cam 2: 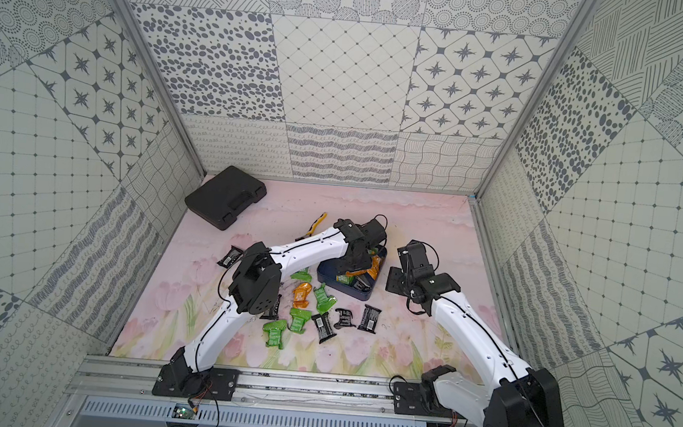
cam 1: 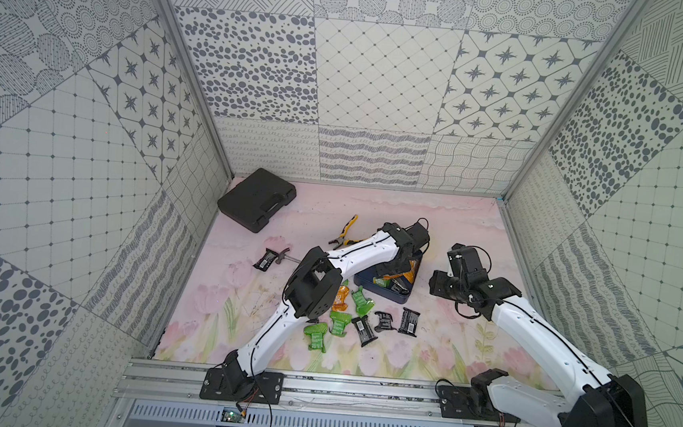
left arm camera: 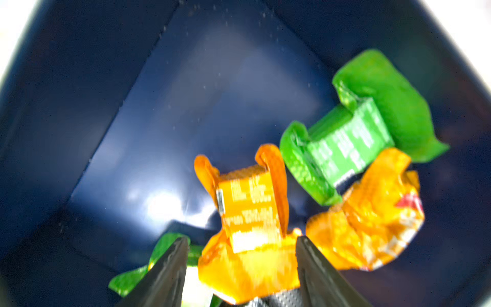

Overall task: Take the cookies out of the storage box
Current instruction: Pick up the cookie from the storage box.

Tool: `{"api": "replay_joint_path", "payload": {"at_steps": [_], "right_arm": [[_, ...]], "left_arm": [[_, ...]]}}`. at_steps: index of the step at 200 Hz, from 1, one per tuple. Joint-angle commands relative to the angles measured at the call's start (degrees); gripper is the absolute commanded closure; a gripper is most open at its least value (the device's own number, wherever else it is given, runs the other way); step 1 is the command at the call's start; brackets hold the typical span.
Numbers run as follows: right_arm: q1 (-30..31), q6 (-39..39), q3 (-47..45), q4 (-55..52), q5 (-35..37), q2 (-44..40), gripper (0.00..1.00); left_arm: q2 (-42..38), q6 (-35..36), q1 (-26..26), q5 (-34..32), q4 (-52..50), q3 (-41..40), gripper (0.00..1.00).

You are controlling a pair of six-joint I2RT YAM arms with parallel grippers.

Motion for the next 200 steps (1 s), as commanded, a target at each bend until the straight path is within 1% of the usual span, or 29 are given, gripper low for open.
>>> {"api": "replay_joint_path", "payload": {"at_steps": [1, 34, 61, 100, 164, 200], "right_arm": [[-0.17, 0.82, -0.11, 0.83, -0.36, -0.92, 0.43], [-0.16, 0.8, 0.4, 0.83, -0.66, -0.11, 0.43], [-0.18, 0.56, 0.9, 0.83, -0.65, 0.48, 0.43], [-0.2, 0.56, 1.35, 0.83, -1.01, 1.06, 0.43], [-0.16, 0.73, 1.24, 0.82, -1.27, 1.12, 0.44], [-0.16, 0.82, 1.35, 0.83, -1.52, 0.99, 0.44]], "left_arm": [[1.24, 1.31, 1.25, -2.46, -2.12, 1.21, 0.32], [2.33, 2.24, 1.92, -1.42, -0.53, 1.27, 0.31], [3.22, 2.36, 1.94, -0.54, 0.02, 1.26, 0.34], [3.69, 3.15, 2.13, -0.6, 0.44, 1.22, 0.44], [1.57, 5.3, 2.2, -1.98, 1.31, 1.24, 0.69], [-1.37, 7.38, 1.66, -3.78, 1.78, 1.04, 0.71]]}}
